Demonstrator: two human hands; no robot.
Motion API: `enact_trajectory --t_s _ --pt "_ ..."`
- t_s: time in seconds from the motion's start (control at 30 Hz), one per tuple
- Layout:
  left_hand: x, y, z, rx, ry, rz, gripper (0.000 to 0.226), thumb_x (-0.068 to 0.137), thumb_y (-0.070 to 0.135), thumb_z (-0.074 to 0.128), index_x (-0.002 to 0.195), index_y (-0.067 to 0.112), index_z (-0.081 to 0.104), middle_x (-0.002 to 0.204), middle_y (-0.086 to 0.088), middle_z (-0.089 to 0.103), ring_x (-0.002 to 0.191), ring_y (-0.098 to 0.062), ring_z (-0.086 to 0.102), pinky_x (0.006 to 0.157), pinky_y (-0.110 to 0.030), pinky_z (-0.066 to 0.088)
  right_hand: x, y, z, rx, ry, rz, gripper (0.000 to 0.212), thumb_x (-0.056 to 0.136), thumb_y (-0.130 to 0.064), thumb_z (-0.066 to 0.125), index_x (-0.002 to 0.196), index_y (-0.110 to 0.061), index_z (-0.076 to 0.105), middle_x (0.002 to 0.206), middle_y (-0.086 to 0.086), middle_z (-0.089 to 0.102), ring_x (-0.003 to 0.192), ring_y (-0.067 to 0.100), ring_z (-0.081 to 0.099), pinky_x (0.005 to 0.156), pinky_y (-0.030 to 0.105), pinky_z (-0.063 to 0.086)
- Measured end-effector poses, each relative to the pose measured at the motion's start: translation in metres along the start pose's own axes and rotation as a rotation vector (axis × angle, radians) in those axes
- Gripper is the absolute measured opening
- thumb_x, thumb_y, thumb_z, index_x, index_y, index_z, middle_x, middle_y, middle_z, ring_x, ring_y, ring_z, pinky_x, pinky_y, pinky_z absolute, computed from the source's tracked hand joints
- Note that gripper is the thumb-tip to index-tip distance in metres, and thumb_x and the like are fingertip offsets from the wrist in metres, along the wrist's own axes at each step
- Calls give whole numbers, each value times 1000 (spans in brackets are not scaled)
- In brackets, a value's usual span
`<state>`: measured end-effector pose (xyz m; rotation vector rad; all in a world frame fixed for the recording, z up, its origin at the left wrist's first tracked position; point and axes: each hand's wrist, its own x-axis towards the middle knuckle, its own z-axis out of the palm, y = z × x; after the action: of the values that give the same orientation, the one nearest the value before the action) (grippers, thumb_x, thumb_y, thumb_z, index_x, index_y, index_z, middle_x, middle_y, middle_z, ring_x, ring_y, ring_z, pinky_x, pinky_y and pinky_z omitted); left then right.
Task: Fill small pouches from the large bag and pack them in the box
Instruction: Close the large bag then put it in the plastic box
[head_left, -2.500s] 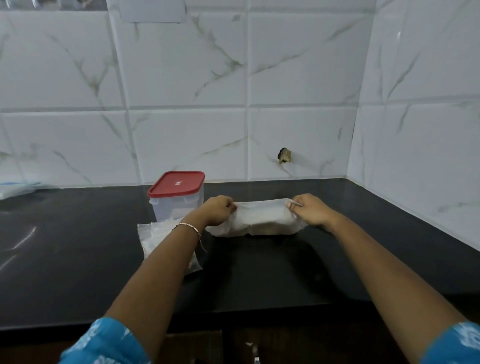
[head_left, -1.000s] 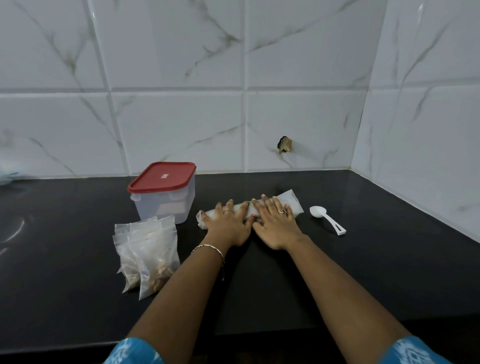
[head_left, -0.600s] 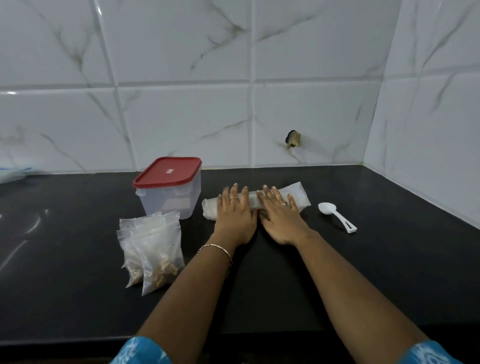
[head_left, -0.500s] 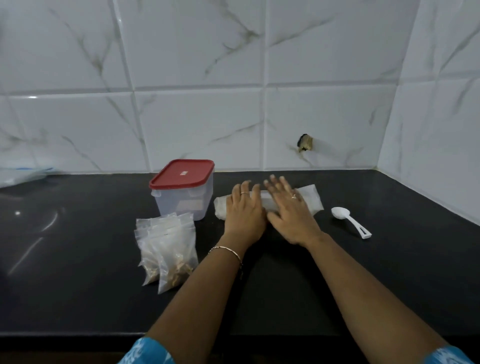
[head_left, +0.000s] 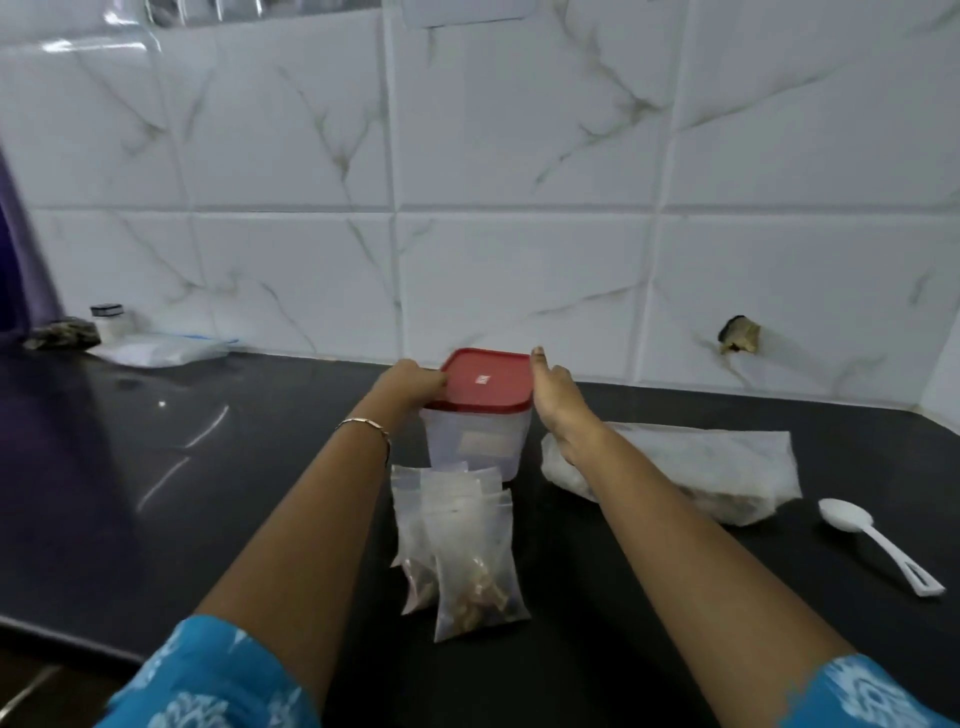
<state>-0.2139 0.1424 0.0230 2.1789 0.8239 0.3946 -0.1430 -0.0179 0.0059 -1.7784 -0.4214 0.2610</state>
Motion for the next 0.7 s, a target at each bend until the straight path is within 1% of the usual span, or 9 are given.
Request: enact_trajectory --t_s 0.03,0.07,0.13,0.3,0.43,0.53,0.6,0.63,0.7 --pt "-1 -5 -1 -89 -66 -24 29 93 29 56 106 3 55 114 -17 57 87 -27 56 69 -31 45 4 0 4 -18 36 11 69 102 -53 24 151 -6 19 155 12 29 140 28 31 110 39 29" --pt "-1 -10 -2 -163 -118 -56 29 93 31 56 105 5 54 111 -14 57 84 -26 58 67 -31 46 8 0 8 -31 58 20 67 102 -52 25 150 -5 22 152 13 33 138 28 35 107 38 31" --pt "-1 -16 0 -256 -171 -79 28 94 30 54 108 6 55 106 -14 58 81 -26 60 69 -35 52 13 0 13 -48 66 32 62 103 -47 28 147 -4 27 146 13 40 133 28 40 99 35 34" --pt "-8 -8 -3 -340 -152 -19 19 97 17 44 102 3 56 83 -11 56 69 -23 57 62 -33 53 14 -4 13 -19 82 -21 38 102 -40 34 127 -13 42 112 3 55 108 22 51 81 31 39" --pt "-13 10 -12 -411 -52 64 23 95 17 41 104 4 58 94 -16 59 75 -26 58 69 -35 53 -1 -22 -3 -6 152 -119 45 102 -38 37 140 -14 37 121 2 53 100 16 49 85 30 39" --pt "-25 28 -21 -425 8 135 28 95 21 40 106 4 60 100 -16 59 84 -30 59 74 -39 55 -24 -40 -24 -11 226 -211 43 103 -35 37 141 -15 37 114 -1 50 88 11 47 78 24 37" --pt "-36 42 -27 -443 35 189 25 94 21 41 100 7 60 98 -16 59 83 -31 60 75 -44 55 -40 -48 -41 -32 289 -285 41 103 -33 39 140 -17 39 113 -3 51 72 4 49 66 15 37" --pt "-43 50 -29 -450 43 214 24 93 21 41 97 7 60 97 -15 59 82 -31 61 77 -45 56 -48 -51 -49 -41 330 -331 40 102 -32 41 139 -17 41 113 -4 52 71 1 50 64 14 37" --pt "-59 66 -33 -476 31 255 21 93 20 41 94 9 58 92 -13 59 78 -30 60 73 -41 55 -63 -58 -66 -44 402 -412 41 100 -32 46 138 -18 44 115 -2 57 87 8 57 74 18 39"
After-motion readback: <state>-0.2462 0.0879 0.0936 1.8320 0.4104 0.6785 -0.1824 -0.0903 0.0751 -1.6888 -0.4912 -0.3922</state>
